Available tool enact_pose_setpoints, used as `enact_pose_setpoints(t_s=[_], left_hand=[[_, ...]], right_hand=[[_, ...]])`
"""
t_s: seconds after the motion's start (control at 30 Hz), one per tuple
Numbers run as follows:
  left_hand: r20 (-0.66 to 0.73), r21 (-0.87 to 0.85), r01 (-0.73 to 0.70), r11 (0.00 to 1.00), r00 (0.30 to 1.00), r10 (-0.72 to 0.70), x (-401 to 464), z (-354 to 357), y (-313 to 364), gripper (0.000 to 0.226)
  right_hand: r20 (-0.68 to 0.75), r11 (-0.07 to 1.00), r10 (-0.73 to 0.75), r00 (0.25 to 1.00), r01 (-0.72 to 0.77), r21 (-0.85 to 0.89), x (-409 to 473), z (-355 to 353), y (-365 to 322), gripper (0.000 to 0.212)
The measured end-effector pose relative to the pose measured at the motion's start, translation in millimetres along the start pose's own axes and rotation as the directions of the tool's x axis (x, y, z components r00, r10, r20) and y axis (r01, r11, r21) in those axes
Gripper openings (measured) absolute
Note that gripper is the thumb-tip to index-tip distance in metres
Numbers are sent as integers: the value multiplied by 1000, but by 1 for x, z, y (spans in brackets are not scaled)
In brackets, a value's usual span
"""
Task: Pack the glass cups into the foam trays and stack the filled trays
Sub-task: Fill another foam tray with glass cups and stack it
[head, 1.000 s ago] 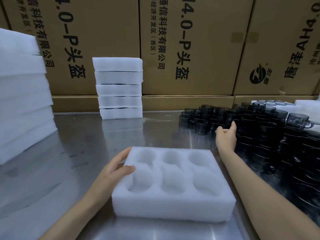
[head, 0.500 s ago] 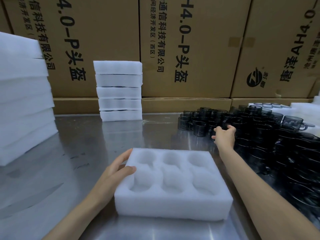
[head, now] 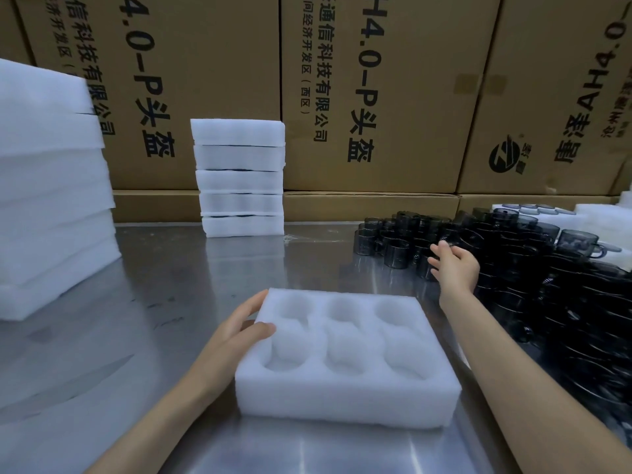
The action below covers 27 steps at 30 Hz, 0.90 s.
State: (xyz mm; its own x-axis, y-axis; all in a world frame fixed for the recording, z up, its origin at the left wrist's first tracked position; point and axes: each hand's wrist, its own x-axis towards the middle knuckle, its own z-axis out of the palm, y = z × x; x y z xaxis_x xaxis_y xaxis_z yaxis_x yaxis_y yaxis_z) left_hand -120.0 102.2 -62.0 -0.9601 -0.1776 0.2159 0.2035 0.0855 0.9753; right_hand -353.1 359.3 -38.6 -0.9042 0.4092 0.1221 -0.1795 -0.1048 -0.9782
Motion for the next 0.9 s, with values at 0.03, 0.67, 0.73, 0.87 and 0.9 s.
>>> enact_pose_setpoints(t_s=[0.03, 0.67, 0.73, 0.87, 0.9], left_hand=[[0, 2, 0, 1000, 1000, 0, 0, 0, 0, 42], [-237, 158, -33, 987, 969, 70, -2, 1, -3, 42], [-233, 175, -30, 984, 970, 71, -4, 2, 0, 55], [-216, 185, -47, 982, 973, 88, -4, 3, 2, 55], [-212, 199, -46, 979, 973, 88, -4, 3, 3, 57]], right_hand=[[-8, 1000, -1, 1000, 1, 23, -3, 0, -3, 20], [733, 913, -166, 660, 384, -139, -151, 25, -91, 23], [791, 901, -106, 603, 396, -180, -166, 32, -80, 24], [836, 821, -15, 549, 485, -303, -183, 38, -59, 22], [840, 804, -5, 542, 502, -319, -185, 37, -56, 21]])
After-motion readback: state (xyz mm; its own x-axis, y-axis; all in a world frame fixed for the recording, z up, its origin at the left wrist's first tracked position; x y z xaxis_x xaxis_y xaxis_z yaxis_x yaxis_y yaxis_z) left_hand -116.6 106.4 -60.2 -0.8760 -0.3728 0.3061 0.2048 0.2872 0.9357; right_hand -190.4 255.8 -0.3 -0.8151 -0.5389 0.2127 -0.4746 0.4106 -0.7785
